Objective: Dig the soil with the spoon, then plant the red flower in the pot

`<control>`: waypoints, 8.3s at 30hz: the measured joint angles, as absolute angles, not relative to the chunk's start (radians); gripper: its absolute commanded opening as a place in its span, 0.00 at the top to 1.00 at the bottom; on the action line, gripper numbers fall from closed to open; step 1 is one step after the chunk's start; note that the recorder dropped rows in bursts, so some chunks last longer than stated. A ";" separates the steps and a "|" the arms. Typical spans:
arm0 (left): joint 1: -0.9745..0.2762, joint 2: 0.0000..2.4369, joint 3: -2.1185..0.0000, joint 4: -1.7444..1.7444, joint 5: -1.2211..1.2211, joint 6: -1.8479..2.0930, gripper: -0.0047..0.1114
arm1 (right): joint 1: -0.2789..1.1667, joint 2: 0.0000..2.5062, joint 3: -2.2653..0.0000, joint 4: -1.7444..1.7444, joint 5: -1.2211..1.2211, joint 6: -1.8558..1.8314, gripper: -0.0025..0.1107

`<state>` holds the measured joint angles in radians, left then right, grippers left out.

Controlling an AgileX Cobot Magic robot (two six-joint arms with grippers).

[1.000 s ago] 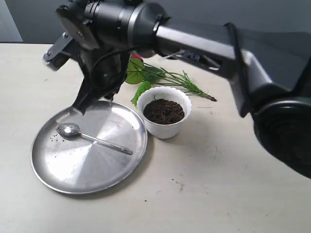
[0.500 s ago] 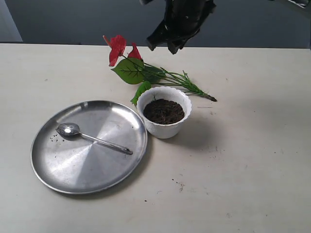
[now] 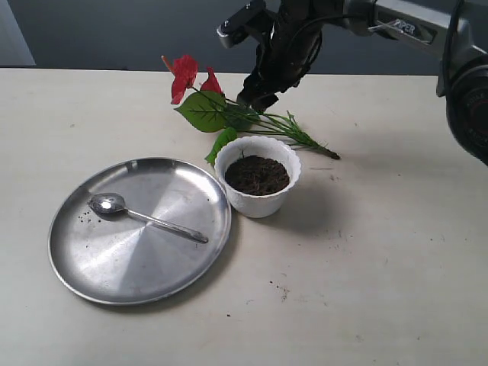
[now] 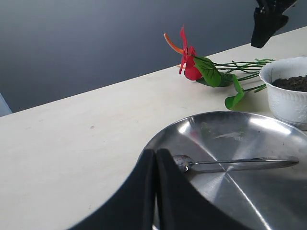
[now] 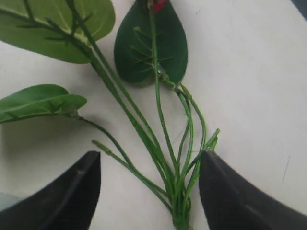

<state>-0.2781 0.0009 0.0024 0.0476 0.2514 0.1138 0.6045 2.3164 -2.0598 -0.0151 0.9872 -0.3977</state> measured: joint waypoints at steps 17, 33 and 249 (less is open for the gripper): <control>-0.278 0.001 0.002 0.048 0.251 0.114 0.96 | 0.596 2.411 -2.060 0.055 0.969 -0.482 0.48; -0.278 0.001 0.002 0.048 0.251 0.114 0.96 | 0.592 2.451 -2.060 -0.047 0.926 -0.438 0.96; -0.278 0.001 0.002 0.048 0.251 0.114 0.96 | 0.643 1.874 -0.700 -0.195 -0.862 -0.061 0.96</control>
